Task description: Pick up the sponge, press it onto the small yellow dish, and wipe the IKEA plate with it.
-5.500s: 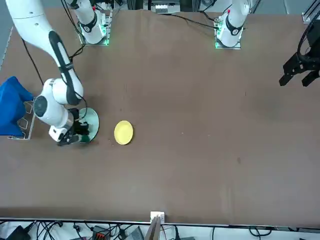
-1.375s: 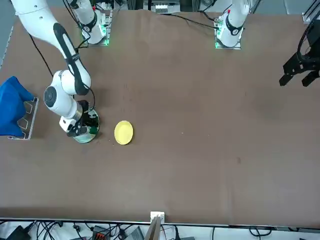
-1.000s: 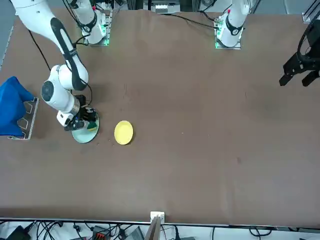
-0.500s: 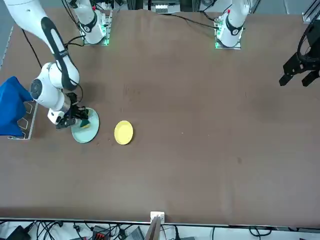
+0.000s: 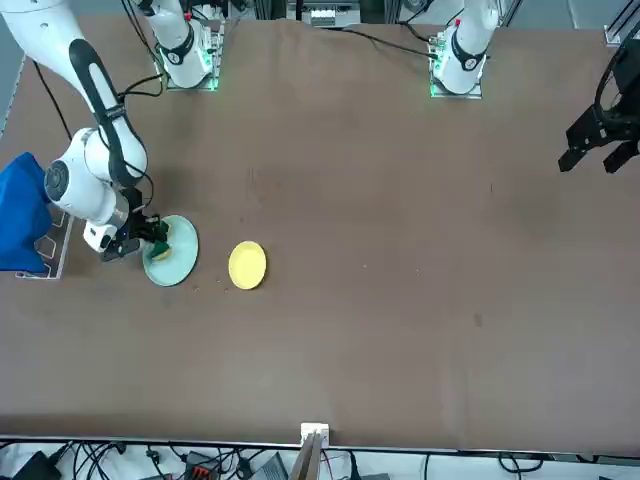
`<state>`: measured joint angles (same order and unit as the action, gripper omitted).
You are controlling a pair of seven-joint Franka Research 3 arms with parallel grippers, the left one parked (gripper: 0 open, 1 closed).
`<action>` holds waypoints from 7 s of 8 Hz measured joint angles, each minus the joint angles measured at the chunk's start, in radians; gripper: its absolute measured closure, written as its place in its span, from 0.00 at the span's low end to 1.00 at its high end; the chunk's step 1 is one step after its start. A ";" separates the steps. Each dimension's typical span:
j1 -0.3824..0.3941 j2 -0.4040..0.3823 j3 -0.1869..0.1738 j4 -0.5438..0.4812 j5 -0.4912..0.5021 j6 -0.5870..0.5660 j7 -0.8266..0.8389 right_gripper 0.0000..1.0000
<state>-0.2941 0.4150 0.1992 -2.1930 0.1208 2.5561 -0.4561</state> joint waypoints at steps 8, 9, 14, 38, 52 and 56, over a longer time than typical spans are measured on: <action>0.100 0.112 0.012 0.211 0.001 -0.091 0.128 0.91; 0.119 0.114 0.012 0.234 0.001 -0.132 0.159 0.91; 0.143 -0.018 0.013 0.303 0.002 -0.386 0.223 0.91; 0.762 -0.122 0.021 -0.260 0.095 0.280 0.928 0.80; 0.346 -0.297 -0.014 0.415 -0.060 -0.618 0.781 0.00; 0.230 -0.276 -0.023 0.694 -0.134 -1.008 0.680 0.00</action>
<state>-0.0643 0.1394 0.1765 -1.4991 -0.0135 1.5486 0.2240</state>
